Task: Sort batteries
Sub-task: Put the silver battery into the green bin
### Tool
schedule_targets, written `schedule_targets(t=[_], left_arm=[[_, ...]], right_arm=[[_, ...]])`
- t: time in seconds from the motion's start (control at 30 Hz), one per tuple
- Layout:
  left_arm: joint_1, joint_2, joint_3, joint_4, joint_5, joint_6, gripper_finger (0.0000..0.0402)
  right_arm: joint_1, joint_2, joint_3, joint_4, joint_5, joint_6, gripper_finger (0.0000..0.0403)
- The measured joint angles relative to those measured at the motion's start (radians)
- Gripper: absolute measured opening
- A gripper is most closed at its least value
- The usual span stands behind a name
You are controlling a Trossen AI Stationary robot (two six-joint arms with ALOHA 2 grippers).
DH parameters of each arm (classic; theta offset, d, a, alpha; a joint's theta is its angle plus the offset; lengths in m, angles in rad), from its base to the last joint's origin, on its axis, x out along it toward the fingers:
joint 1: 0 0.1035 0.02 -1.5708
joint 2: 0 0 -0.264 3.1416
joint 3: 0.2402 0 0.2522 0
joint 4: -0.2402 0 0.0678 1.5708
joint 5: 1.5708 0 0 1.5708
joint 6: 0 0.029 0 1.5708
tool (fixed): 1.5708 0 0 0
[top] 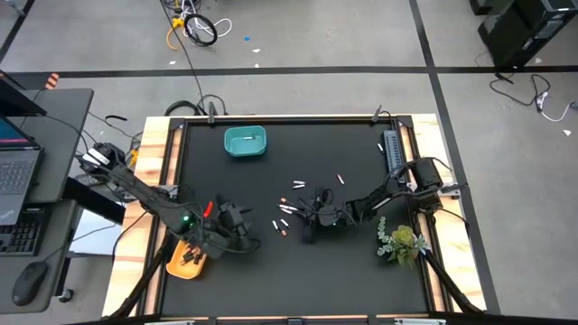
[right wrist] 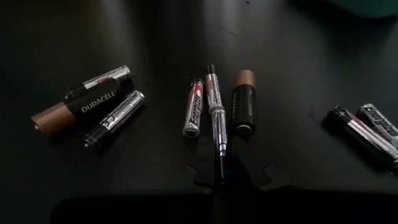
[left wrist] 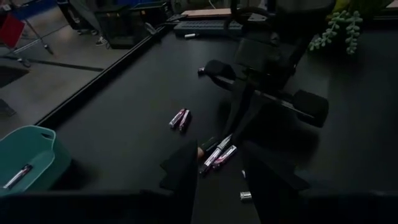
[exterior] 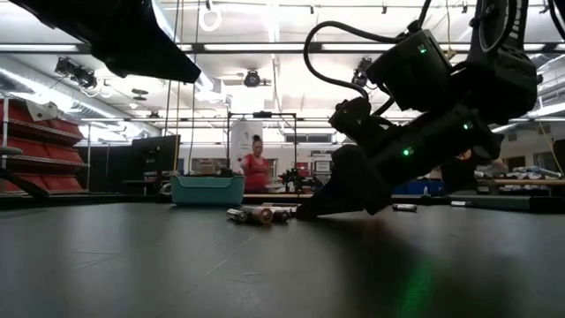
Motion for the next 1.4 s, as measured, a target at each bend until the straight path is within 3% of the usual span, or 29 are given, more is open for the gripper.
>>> schedule_targets(t=[0.2, 0.5, 0.7, 0.8, 0.97, 1.23, 1.4], left_arm=[[0.039, 0.000, 0.000, 0.044, 0.109, -0.004, 0.0142], [0.135, 0.056, 0.000, 0.182, 0.197, 0.041, 0.0142], [0.239, 0.155, 0.000, 0.368, 0.418, 0.094, 0.0142], [0.261, 0.211, 0.000, 0.483, 0.476, 0.132, 0.0142], [0.253, 0.223, 0.000, 0.525, 0.430, 0.178, 0.0142], [0.248, 0.176, 0.000, 0.475, 0.409, 0.229, 0.0142], [0.246, 0.175, -0.021, 0.464, 0.407, 0.259, 0.0142]], right_arm=[[0.014, -0.066, -0.006, -0.067, 0.000, -0.069, 0.0019], [0.079, -0.247, -0.007, -0.238, 0.124, -0.146, 0.0019], [0.132, -0.331, -0.006, -0.241, 0.211, -0.226, 0.0019], [0.153, -0.344, -0.006, -0.237, 0.302, -0.262, 0.0019], [0.144, -0.348, -0.006, -0.153, 0.333, -0.329, 0.0019], [0.075, -0.348, -0.004, 0.002, 0.251, -0.411, 0.0019], [-0.010, -0.346, 0.081, -0.071, 0.144, -0.395, 0.0019]])
